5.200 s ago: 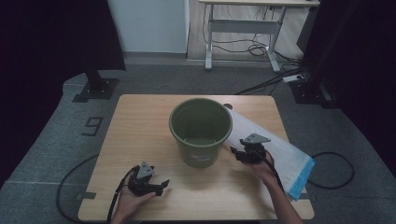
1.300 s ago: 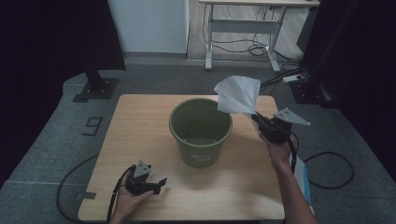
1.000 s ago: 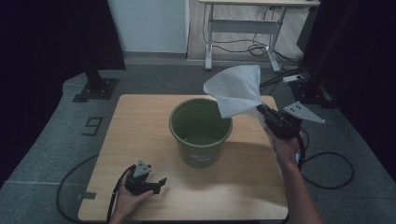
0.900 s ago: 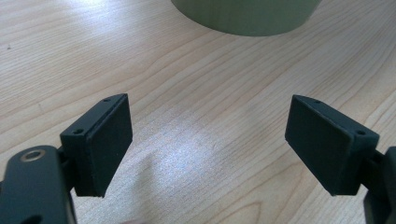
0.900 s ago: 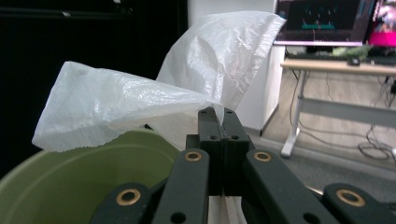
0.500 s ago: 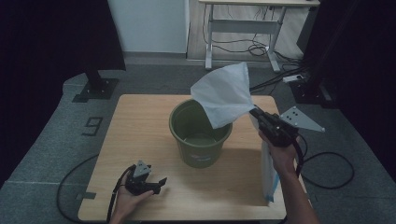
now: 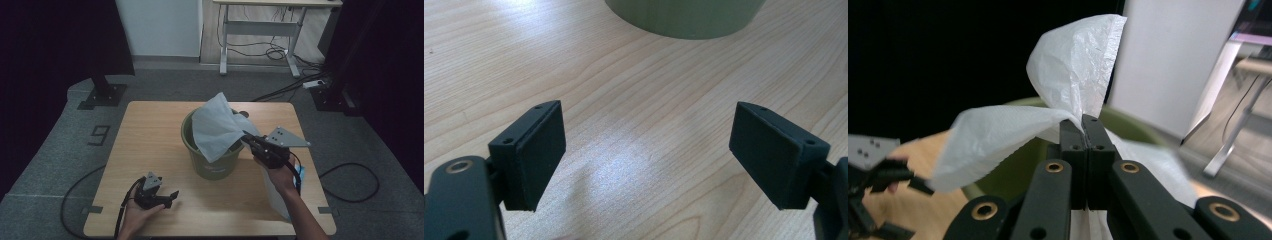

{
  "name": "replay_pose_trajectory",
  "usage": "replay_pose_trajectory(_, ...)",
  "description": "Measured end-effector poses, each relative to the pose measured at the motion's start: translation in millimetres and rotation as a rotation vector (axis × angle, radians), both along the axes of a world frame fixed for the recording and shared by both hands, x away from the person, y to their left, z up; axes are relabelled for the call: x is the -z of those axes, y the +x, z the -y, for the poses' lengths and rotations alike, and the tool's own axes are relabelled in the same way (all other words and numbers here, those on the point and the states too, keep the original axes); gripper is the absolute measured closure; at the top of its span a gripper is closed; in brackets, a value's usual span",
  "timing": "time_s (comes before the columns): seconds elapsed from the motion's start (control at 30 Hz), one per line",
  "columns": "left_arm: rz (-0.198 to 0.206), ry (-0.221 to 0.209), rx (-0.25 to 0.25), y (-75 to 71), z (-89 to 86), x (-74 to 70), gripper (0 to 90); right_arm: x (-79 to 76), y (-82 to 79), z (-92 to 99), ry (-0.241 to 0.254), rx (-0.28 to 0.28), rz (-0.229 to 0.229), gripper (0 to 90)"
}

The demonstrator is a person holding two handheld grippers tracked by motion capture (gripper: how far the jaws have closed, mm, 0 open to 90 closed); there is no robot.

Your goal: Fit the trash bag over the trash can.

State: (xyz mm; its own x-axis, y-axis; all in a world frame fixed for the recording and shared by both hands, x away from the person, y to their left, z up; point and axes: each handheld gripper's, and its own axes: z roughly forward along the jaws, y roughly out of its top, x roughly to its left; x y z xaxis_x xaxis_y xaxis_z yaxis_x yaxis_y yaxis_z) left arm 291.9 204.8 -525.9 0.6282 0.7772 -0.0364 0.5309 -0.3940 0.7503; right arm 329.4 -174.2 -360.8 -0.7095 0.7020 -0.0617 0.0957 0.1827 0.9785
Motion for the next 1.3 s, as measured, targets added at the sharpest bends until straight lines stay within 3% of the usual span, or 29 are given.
replay_pose_trajectory(0.17,-0.001,-0.004,-0.005,0.1,-0.9,0.4,15.0,15.8,7.4,-6.7,-0.016,-0.014,-0.045,84.7)
replay_pose_trajectory(0.3,-0.001,-0.002,0.000,-0.1,-0.2,0.8,15.0,26.7,11.3,-7.8,-0.003,-0.021,-0.068,76.1)
replay_pose_trajectory(0.4,0.001,-0.005,0.005,0.0,0.3,-0.1,15.0,31.0,9.0,-6.7,0.012,-0.024,-0.051,62.9)
replay_pose_trajectory(0.47,0.003,-0.008,0.008,1.2,0.6,-0.6,15.0,32.0,2.0,-1.5,0.036,-0.019,-0.034,47.1)
replay_pose_trajectory(0.5,0.003,-0.008,0.008,1.2,0.6,-0.6,15.0,32.0,2.0,-1.5,0.036,-0.019,-0.034,47.1)
replay_pose_trajectory(0.53,0.004,-0.007,0.010,2.3,0.8,-0.8,15.0,32.8,-4.8,4.6,0.061,-0.008,-0.031,38.9)
replay_pose_trajectory(0.63,0.005,-0.017,0.016,5.0,3.1,-2.1,15.0,34.2,-13.2,12.4,0.077,-0.001,-0.039,32.8)
replay_pose_trajectory(0.87,0.016,-0.023,0.030,8.6,6.1,-4.8,15.1,49.4,-35.2,33.4,0.080,0.031,-0.055,27.2)
replay_pose_trajectory(1.1,0.021,-0.035,0.033,12.2,9.6,-6.4,15.2,89.7,-48.5,53.7,0.052,0.103,-0.130,23.0)
replay_pose_trajectory(1.3,0.030,-0.038,0.028,11.2,7.8,-8.7,15.2,115.5,-52.2,53.1,0.034,0.123,-0.192,21.6)
